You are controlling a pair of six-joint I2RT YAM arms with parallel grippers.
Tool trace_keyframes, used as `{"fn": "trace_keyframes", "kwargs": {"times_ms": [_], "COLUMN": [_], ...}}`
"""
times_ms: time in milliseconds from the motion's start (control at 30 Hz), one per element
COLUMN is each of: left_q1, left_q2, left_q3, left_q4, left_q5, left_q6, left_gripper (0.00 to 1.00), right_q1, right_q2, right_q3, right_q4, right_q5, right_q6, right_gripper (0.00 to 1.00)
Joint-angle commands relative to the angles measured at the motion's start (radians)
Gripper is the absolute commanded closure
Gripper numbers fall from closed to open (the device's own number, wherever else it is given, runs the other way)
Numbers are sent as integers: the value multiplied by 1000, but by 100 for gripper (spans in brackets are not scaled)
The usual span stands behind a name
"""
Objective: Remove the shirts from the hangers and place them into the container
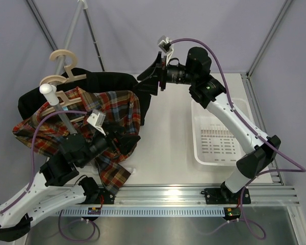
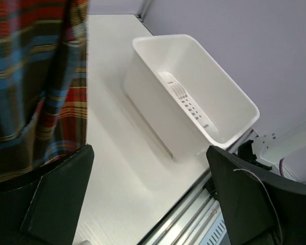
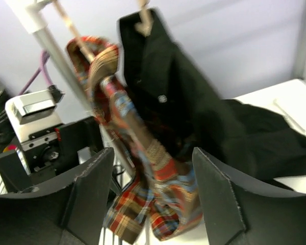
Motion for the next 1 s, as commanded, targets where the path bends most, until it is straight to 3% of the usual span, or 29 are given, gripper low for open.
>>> {"fn": "trace_keyframes", "kwargs": {"times_ms": [0,200,800,900,933,967], "left_q1": [-5,-5,-5,-5,-5,-5], "left_q2": [44,69,55,58,58,63], "left_q3": [0,-17,-11,-11,-10,-8], "left_q4": [121,191,204,204,202,199], "left_q5": [190,281,403,409,411,412], "left_q6": [28,22,16,17,19,20], "left_gripper": [1,1,1,1,1,1], "right_q1": [29,84,150,153,154,156], "right_q2": [40,97,318,356,361,365], "right_q3": [79,166,412,459,469,476], "right_q4": [-37,-126,-339,-391,-400,-405], "right_q5": [-88,-128,-238,-250,-249,-240], "right_q6": [-52,-116,-262,-282,-290,-291], "right_gripper": [34,37,43,58,76,86]}}
